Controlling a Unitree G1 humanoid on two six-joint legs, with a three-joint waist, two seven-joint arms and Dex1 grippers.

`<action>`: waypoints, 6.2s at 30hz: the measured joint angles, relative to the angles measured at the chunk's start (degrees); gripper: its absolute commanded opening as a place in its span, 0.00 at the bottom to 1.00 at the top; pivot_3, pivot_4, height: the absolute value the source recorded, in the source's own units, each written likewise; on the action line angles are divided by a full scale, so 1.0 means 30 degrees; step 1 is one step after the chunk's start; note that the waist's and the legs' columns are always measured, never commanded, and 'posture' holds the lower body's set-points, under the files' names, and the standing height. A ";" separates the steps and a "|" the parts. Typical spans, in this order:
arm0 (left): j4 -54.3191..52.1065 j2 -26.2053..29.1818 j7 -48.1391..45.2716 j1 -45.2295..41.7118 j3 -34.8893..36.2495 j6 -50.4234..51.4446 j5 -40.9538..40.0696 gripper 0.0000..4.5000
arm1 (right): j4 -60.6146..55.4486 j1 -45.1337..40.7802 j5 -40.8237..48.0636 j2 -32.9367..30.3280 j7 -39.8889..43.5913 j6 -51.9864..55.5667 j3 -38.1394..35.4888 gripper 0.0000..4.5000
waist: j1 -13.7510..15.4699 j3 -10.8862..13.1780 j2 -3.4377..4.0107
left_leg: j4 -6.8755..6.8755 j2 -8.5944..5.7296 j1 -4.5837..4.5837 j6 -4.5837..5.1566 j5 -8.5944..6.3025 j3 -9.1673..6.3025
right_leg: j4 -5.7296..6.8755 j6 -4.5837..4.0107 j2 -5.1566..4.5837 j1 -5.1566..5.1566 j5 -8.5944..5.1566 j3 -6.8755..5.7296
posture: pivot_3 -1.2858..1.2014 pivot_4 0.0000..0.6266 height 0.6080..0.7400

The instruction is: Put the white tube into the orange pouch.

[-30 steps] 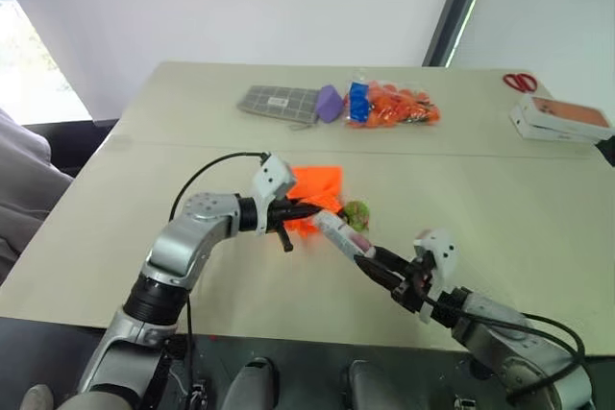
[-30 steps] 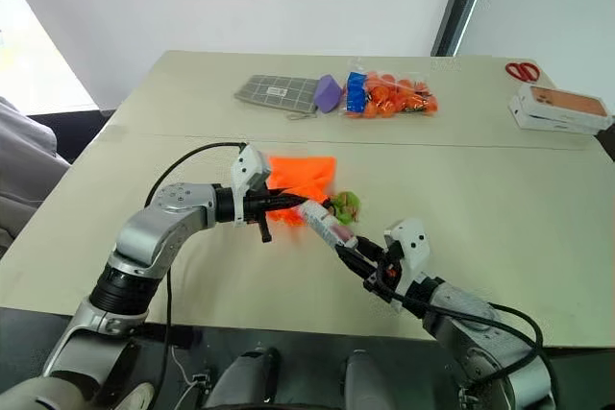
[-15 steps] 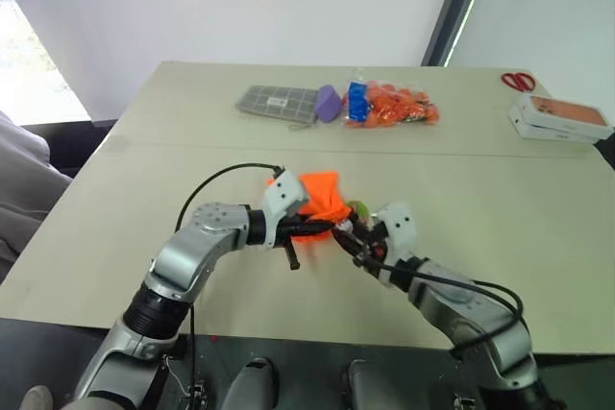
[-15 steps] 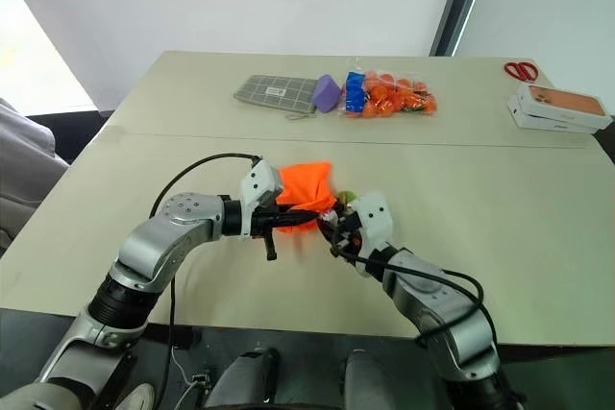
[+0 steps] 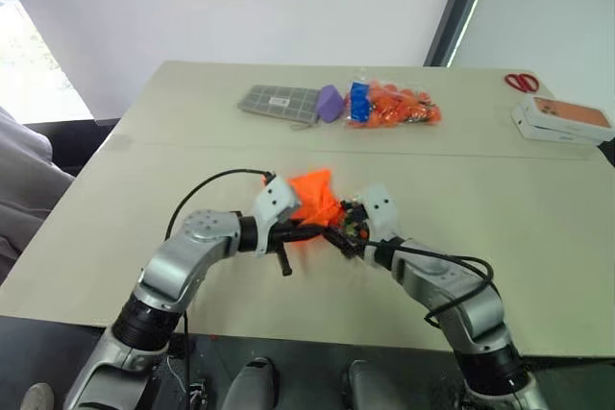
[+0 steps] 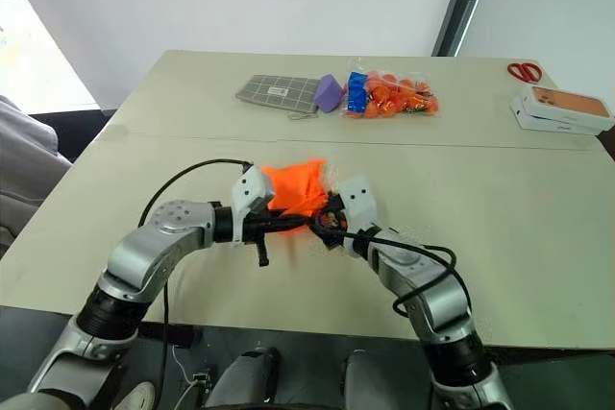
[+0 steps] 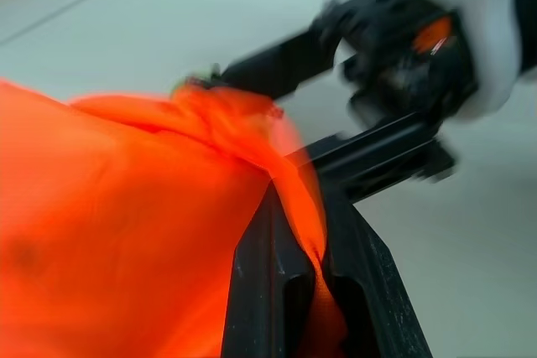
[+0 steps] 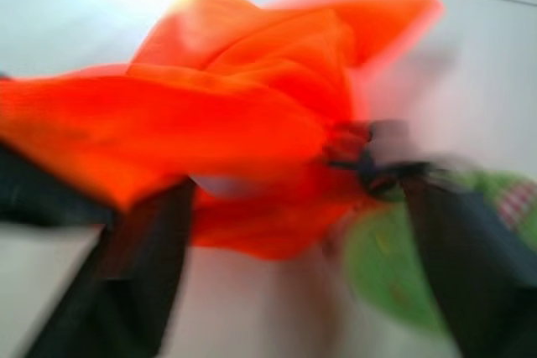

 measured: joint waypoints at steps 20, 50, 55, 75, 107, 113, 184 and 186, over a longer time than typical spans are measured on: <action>0.2089 0.2837 -0.1194 0.2396 0.2677 -0.2453 -0.0749 0.00 | 0.1441 0.0804 0.1268 -0.3291 0.3175 -0.1177 -0.3055 0.99 | 0.0040 0.0009 -0.0024 | -0.0011 0.0009 -0.0029 -0.0005 -0.0005 0.0021 | -0.0067 -0.0074 -0.0036 -0.0028 0.0028 0.0006 | 0.52 0.24 0.88; 0.2104 0.0642 0.0411 0.1817 0.5961 -0.1944 -0.4469 0.99 | 0.3349 -0.1198 0.0524 -0.1562 0.1772 0.0202 -0.5490 0.01 | 0.0033 0.0001 -0.0024 | -0.0004 0.0004 -0.0001 -0.0004 -0.0002 0.0016 | -0.0031 -0.0062 -0.0011 -0.0004 0.0033 -0.0002 | 0.52 0.24 0.88; 0.1830 0.0084 0.0017 0.1288 0.4489 -0.1862 -0.4468 1.00 | 0.2226 -0.1220 0.2675 -0.0646 0.2414 -0.0264 -0.7018 0.00 | -0.0120 0.0007 -0.0013 | -0.0035 0.0032 0.0004 0.0000 -0.0001 0.0015 | -0.0013 -0.0056 0.0030 -0.0027 0.0035 -0.0001 | 0.52 0.24 0.88; 0.2271 0.0301 -0.0806 0.0896 0.3885 -0.2747 -0.3708 1.00 | -0.0937 -0.1209 1.3094 -0.0521 0.1958 0.0225 -0.9661 0.00 | 0.0011 0.0016 0.0006 | -0.0018 0.0027 -0.0004 0.0000 -0.0001 0.0015 | -0.0029 -0.0067 0.0005 -0.0018 0.0029 0.0000 | 0.52 0.24 0.88; 1.0944 -0.1745 -0.8737 -0.5537 -0.0532 -0.5813 -0.0990 1.00 | -0.0401 0.1160 1.0609 -0.1404 0.0771 -0.2358 -0.8818 0.00 | 0.0045 0.0020 0.0002 | -0.0023 0.0016 -0.0020 0.0002 -0.0002 0.0020 | -0.0054 -0.0053 0.0000 -0.0018 0.0023 -0.0007 | 0.52 0.24 0.88; 1.1670 -0.2437 -0.9038 -0.6275 -0.0563 -0.6186 -0.0417 1.00 | -0.0261 0.1638 1.0225 -0.1459 0.0551 -0.2679 -0.9150 0.00 | -0.0007 0.0020 0.0003 | -0.0028 0.0019 -0.0018 0.0004 0.0000 0.0019 | -0.0047 -0.0048 0.0009 -0.0020 0.0025 -0.0008 | 0.52 0.24 0.88; 0.7851 -0.2400 -0.5953 -0.4374 -0.0119 -0.2249 -0.1354 0.65 | -0.1018 0.0864 1.0972 -0.1227 0.0494 -0.3508 -0.8236 0.00 | 0.0016 0.0021 0.0003 | -0.0017 0.0018 -0.0009 0.0005 0.0000 0.0013 | -0.0036 -0.0043 0.0009 -0.0009 0.0023 -0.0007 | 0.52 0.24 0.88; 0.7850 -0.2399 -0.5954 -0.4373 -0.0120 -0.2266 -0.1354 0.53 | -0.1018 0.0865 1.0972 -0.1227 0.0512 -0.3509 -0.8208 0.00 | 0.0016 0.0021 0.0003 | -0.0017 0.0018 -0.0009 0.0005 0.0000 0.0013 | -0.0037 -0.0044 0.0009 -0.0008 0.0023 -0.0007 | 0.52 0.24 0.88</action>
